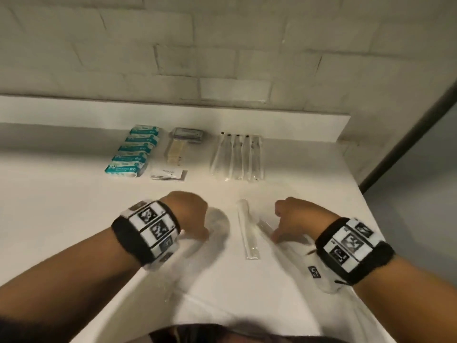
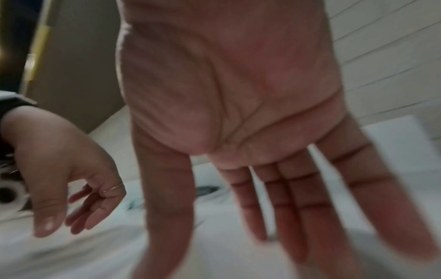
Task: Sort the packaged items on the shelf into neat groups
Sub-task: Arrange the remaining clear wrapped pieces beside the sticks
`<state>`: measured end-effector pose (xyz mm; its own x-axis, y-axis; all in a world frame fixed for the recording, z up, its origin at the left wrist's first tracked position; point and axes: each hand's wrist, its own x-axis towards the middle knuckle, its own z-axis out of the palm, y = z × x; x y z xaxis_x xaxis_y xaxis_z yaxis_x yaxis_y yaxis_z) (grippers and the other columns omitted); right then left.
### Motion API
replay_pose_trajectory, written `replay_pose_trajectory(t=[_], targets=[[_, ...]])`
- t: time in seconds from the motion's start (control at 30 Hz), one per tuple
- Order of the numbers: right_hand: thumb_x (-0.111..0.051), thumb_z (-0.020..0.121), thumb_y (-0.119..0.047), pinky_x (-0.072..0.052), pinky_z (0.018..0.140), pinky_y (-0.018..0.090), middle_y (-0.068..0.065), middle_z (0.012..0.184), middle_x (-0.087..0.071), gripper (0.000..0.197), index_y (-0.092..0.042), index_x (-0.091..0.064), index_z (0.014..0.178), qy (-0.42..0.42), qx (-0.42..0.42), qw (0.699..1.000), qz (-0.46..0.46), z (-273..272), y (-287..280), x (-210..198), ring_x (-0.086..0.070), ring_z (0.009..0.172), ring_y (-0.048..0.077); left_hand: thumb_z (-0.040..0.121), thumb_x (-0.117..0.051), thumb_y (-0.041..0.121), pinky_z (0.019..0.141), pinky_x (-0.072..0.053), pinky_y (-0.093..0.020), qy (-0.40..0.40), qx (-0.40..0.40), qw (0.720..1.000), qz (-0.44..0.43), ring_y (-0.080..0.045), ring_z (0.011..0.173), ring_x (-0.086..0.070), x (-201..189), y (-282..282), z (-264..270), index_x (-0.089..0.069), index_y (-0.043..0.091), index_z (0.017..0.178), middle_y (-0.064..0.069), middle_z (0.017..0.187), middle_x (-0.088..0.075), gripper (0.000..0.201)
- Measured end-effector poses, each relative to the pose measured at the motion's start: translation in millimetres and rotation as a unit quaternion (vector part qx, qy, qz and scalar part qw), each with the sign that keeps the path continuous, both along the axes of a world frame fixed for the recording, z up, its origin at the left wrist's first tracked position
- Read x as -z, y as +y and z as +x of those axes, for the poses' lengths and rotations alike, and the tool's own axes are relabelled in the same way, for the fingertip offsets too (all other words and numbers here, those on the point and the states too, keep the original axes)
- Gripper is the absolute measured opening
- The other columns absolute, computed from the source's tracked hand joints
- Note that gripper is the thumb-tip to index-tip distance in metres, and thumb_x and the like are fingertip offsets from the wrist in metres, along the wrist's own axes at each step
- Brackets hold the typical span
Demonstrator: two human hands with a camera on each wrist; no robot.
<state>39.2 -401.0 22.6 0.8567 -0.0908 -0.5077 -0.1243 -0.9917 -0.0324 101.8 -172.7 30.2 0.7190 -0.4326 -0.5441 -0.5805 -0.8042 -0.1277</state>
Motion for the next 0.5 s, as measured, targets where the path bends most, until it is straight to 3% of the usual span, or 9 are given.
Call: replay_pose_trajectory(t=[0.07,0.2,0.27,0.37,0.43,0.5], targets=[[-0.072,0.078,-0.026,-0.055,0.074,0.031,0.001,0.098,-0.062,0.047,-0.012,-0.050,0.117,0.015,0.000,1.000,-0.004,-10,13,7,-0.062,0.085,0.019,0.069,-0.066,0.059,0.073,-0.049,-0.030,0.007,-0.031,0.999,0.008,-0.019,0.086,-0.060,11,14,-25,-0.054,0.017,0.110,0.003,0.099,-0.064,0.059],[-0.063,0.080,-0.011,-0.046,0.055,0.027,0.004,0.086,-0.060,0.038,-0.005,-0.051,0.116,0.033,0.029,0.999,0.008,-9,26,7,-0.058,0.070,0.019,0.075,-0.066,0.030,0.069,-0.042,-0.026,0.057,-0.153,0.981,-0.107,-0.018,0.091,-0.056,27,18,-39,-0.045,0.020,0.116,0.003,0.106,-0.058,0.047],[-0.058,0.078,-0.010,-0.046,0.055,0.026,0.004,0.082,-0.057,0.030,-0.006,-0.053,0.107,0.030,0.057,0.998,0.018,-15,30,7,-0.056,0.067,0.017,0.075,-0.063,0.022,0.068,-0.040,-0.026,0.080,-0.197,0.967,-0.138,-0.017,0.090,-0.054,33,19,-38,-0.047,0.021,0.113,0.004,0.100,-0.055,0.041],[-0.053,0.074,-0.012,-0.053,0.064,0.028,0.007,0.092,-0.058,0.026,-0.008,-0.058,0.099,-0.005,0.077,0.997,0.016,-26,35,12,-0.061,0.076,0.021,0.082,-0.051,0.019,0.073,-0.040,-0.028,0.038,-0.166,0.975,-0.146,-0.020,0.091,-0.053,38,16,-36,-0.051,0.018,0.106,-0.001,0.103,-0.055,0.024],[-0.052,0.079,-0.011,-0.051,0.068,0.029,0.009,0.103,-0.060,0.035,-0.005,-0.054,0.113,-0.025,0.087,0.995,0.044,-31,37,15,-0.058,0.082,0.023,0.086,-0.047,0.018,0.078,-0.042,-0.030,0.020,-0.147,0.971,-0.185,-0.023,0.096,-0.054,35,9,-35,-0.054,0.016,0.106,-0.004,0.109,-0.052,0.021],[-0.054,0.082,-0.008,-0.050,0.069,0.030,0.011,0.111,-0.061,0.041,-0.001,-0.044,0.121,-0.020,0.095,0.991,0.088,-34,39,14,-0.057,0.086,0.024,0.087,-0.048,0.015,0.076,-0.042,-0.032,0.015,-0.110,0.965,-0.237,-0.024,0.092,-0.054,27,-1,-36,-0.052,0.021,0.090,-0.004,0.106,-0.052,0.008]])
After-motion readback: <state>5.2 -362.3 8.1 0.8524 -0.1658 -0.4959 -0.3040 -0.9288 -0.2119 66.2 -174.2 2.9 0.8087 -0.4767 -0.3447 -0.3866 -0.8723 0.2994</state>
